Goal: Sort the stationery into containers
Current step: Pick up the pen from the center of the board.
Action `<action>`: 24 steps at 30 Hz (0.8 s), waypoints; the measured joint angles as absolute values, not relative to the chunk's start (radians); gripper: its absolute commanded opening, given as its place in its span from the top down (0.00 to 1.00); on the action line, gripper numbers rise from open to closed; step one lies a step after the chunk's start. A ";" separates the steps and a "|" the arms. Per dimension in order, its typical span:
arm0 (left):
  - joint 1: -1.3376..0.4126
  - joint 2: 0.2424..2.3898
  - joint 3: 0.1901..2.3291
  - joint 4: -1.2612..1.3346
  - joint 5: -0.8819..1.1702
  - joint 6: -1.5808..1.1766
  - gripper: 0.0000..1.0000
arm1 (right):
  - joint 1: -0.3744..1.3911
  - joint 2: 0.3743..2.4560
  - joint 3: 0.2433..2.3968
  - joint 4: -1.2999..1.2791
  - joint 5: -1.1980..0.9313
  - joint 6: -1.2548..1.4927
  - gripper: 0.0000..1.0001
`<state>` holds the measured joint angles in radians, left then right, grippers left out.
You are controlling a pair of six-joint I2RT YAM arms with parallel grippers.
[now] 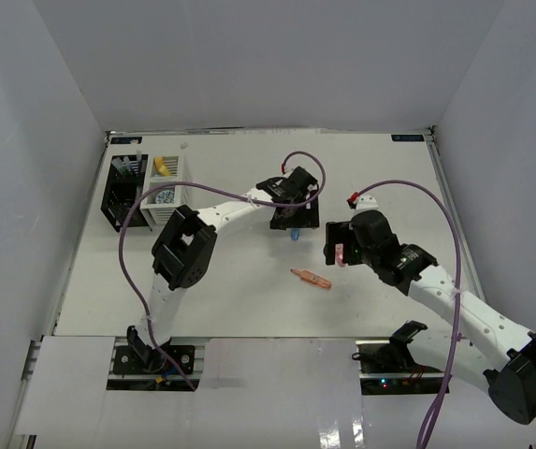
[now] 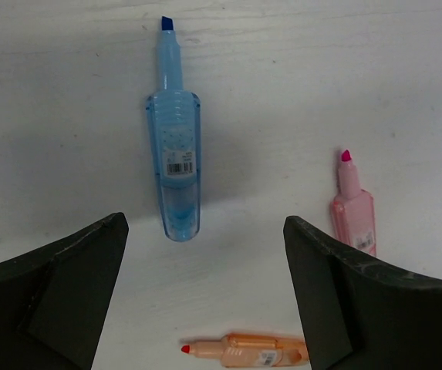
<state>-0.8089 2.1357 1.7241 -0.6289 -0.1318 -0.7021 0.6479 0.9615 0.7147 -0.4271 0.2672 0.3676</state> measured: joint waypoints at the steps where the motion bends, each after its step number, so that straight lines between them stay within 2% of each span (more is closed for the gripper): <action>1: -0.809 2.148 1.729 -0.632 -0.141 -0.701 0.08 | 0.648 0.958 0.714 -0.427 0.268 0.368 0.02; 7: -0.805 2.202 1.737 -0.647 -0.184 -0.699 0.14 | 0.647 0.953 0.708 -0.430 0.275 0.369 0.02; 18: -0.807 2.225 1.757 -0.654 -0.220 -0.683 0.36 | 0.641 0.953 0.708 -0.432 0.284 0.371 0.02; 24: -0.824 2.228 1.756 -0.654 -0.250 -0.670 0.39 | 0.641 0.953 0.708 -0.432 0.286 0.372 0.02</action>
